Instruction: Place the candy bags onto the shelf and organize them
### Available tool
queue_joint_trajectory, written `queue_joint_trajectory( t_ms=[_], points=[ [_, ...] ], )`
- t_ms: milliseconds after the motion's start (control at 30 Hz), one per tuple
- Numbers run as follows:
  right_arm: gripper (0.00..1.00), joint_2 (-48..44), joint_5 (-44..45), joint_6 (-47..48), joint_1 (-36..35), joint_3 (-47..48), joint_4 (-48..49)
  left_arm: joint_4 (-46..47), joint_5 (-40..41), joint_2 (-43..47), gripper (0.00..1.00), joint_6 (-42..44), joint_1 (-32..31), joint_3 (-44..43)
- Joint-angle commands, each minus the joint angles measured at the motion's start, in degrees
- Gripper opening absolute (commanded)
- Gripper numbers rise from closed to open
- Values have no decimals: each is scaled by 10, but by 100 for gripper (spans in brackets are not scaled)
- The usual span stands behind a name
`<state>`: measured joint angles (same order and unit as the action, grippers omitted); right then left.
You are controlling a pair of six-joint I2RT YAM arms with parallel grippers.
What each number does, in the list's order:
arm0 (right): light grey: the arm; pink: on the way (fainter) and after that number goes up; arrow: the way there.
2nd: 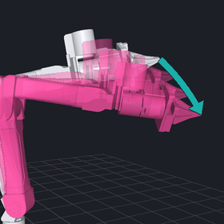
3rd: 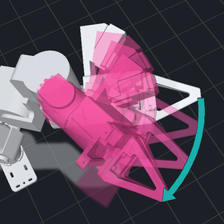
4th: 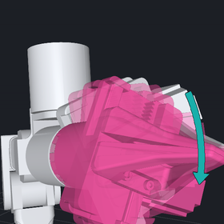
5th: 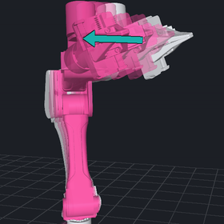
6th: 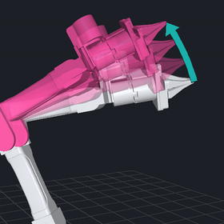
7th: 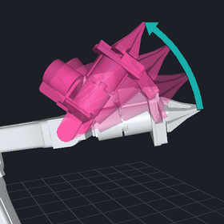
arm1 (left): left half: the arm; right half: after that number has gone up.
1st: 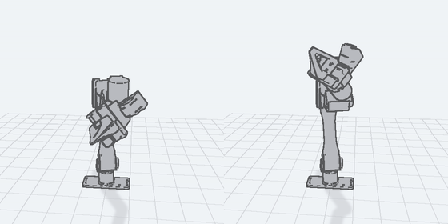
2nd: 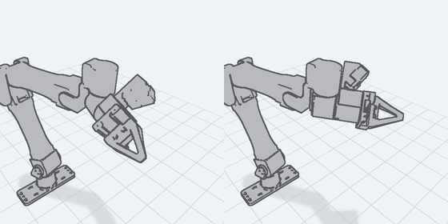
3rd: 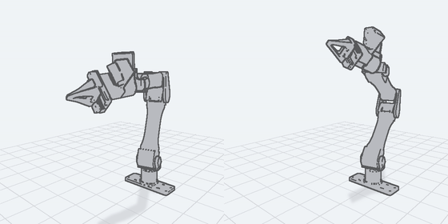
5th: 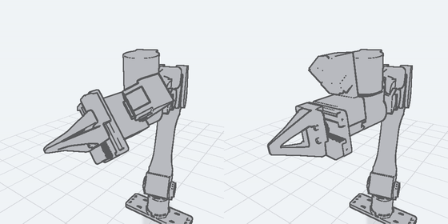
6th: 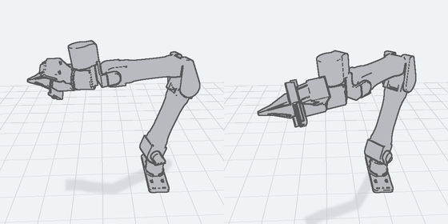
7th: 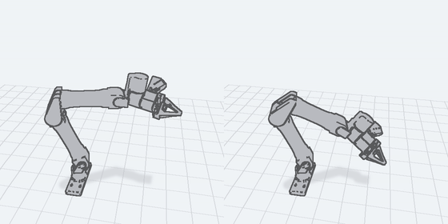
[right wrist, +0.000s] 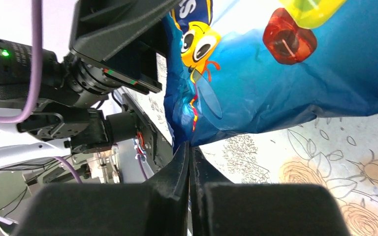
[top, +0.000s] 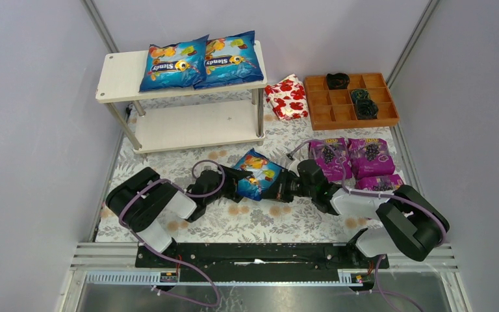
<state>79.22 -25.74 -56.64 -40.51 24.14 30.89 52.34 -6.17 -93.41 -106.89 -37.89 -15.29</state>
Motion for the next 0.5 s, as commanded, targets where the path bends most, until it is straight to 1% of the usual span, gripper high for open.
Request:
queue_joint_trajectory(
  t_ms=[0, 67, 100, 200, 267, 333, 400, 467],
  points=[
    [0, -28, 4, 34, -7, 21, -31, -5, 26, 1, 72, 40, 14, -16],
    [0, -32, -9, 35, -7, 22, -22, -41, 33, 12, 78, 59, 14, -20],
    [0, -32, -18, 32, -7, 26, -15, -54, 36, 18, 79, 70, 14, -21],
    [0, -28, -37, 22, -7, 46, -12, -37, 49, 23, 80, 77, 14, -11],
    [0, -21, -48, 11, -7, 55, 1, -6, 37, 12, 79, 77, 15, -11],
    [0, -15, -53, -4, -7, 56, 22, 2, 26, -5, 78, 77, 14, -18],
    [0, -8, -62, -24, -7, 56, 51, 16, 25, -18, 72, 74, 11, -19],
    [0, -3, -71, -41, -7, 55, 75, 45, 30, -28, 68, 67, 10, -14]
  ],
)
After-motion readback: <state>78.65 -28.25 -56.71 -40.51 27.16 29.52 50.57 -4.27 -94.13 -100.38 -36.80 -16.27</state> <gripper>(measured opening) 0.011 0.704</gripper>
